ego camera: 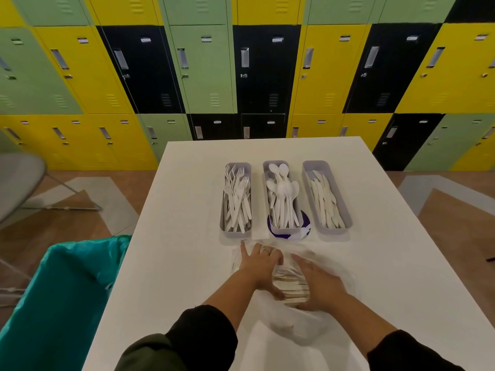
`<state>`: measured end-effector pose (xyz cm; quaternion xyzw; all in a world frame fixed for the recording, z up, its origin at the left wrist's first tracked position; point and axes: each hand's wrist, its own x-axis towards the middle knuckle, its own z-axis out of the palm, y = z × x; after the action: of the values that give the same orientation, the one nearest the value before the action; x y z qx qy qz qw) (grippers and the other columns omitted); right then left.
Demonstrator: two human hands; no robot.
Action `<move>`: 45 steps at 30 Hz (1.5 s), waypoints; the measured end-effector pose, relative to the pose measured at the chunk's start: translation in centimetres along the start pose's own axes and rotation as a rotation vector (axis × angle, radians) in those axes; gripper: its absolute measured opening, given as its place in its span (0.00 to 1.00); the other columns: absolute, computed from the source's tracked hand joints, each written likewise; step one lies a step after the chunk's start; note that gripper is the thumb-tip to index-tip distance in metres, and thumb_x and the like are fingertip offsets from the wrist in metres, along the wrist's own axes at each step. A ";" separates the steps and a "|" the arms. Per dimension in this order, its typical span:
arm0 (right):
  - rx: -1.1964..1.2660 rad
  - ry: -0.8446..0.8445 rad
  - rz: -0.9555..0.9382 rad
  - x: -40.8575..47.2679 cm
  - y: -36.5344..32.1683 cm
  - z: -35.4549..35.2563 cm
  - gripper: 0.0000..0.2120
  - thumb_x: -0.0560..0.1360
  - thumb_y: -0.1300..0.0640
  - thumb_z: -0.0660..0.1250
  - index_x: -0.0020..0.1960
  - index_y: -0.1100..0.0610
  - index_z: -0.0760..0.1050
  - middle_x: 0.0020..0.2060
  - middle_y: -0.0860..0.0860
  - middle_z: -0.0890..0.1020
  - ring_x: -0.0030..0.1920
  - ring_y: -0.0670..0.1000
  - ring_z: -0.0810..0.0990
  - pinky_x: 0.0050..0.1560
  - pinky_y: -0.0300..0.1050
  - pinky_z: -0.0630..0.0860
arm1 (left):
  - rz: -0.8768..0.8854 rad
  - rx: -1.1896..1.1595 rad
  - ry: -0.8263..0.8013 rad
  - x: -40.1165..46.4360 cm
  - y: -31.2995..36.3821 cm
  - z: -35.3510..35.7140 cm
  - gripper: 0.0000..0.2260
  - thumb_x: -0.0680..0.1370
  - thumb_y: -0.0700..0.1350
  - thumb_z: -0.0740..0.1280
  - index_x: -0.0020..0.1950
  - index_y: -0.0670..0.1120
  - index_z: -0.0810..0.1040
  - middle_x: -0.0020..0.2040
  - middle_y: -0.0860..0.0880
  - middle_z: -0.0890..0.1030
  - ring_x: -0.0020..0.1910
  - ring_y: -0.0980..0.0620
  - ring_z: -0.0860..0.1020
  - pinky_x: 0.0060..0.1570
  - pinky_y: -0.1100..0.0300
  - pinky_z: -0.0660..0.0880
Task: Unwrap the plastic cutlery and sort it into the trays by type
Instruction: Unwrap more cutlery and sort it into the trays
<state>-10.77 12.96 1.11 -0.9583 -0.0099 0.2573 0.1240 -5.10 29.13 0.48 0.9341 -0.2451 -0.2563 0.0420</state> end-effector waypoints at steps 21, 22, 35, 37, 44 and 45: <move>-0.013 0.048 -0.057 0.2 0.3 -0.2 0.49 0.68 0.38 0.68 0.77 0.52 0.42 0.74 0.54 0.60 0.71 0.54 0.64 0.69 0.46 0.65 | -0.105 -0.084 -0.033 0.0 0.1 0.0 0.51 0.66 0.66 0.70 0.77 0.46 0.45 0.78 0.46 0.49 0.77 0.45 0.44 0.72 0.35 0.41; -0.023 0.050 -0.051 0.3 0.4 -0.2 0.50 0.69 0.38 0.69 0.77 0.53 0.42 0.74 0.54 0.60 0.72 0.54 0.64 0.69 0.46 0.65 | -0.096 -0.104 -0.045 0.0 -0.1 -0.1 0.51 0.67 0.65 0.70 0.77 0.46 0.45 0.78 0.47 0.49 0.77 0.46 0.44 0.72 0.36 0.41; -0.081 0.252 -0.157 -0.6 0.0 1.1 0.18 0.74 0.47 0.62 0.62 0.51 0.68 0.59 0.46 0.72 0.58 0.49 0.74 0.49 0.45 0.74 | 0.081 -0.089 -0.151 -0.4 -3.5 -1.5 0.44 0.68 0.53 0.75 0.75 0.48 0.53 0.76 0.48 0.57 0.76 0.49 0.54 0.74 0.42 0.49; -0.091 0.239 -0.159 -0.7 0.2 1.0 0.17 0.74 0.47 0.62 0.60 0.52 0.69 0.58 0.45 0.71 0.59 0.48 0.73 0.47 0.45 0.73 | 0.094 -0.068 -0.152 -0.6 -3.5 -1.2 0.43 0.69 0.50 0.74 0.76 0.50 0.52 0.77 0.49 0.55 0.76 0.50 0.51 0.74 0.42 0.47; 0.046 0.172 -0.017 -1.2 0.6 -0.3 0.27 0.73 0.45 0.66 0.69 0.49 0.65 0.68 0.44 0.70 0.67 0.47 0.70 0.62 0.41 0.68 | 0.117 0.007 -0.161 -1.1 -3.4 -1.0 0.42 0.73 0.50 0.70 0.77 0.54 0.44 0.78 0.49 0.50 0.77 0.49 0.47 0.73 0.41 0.45; 0.090 0.192 0.008 -1.2 0.8 -0.7 0.27 0.73 0.48 0.66 0.70 0.50 0.64 0.68 0.46 0.71 0.67 0.48 0.70 0.62 0.39 0.67 | 0.111 0.009 -0.159 -1.1 -3.5 -0.9 0.42 0.73 0.51 0.70 0.77 0.55 0.44 0.78 0.49 0.50 0.77 0.49 0.46 0.73 0.41 0.45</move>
<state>-11.50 11.92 2.05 -0.9721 0.0174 0.1648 0.1663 -3.98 32.72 1.01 0.8959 -0.3001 -0.3259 0.0324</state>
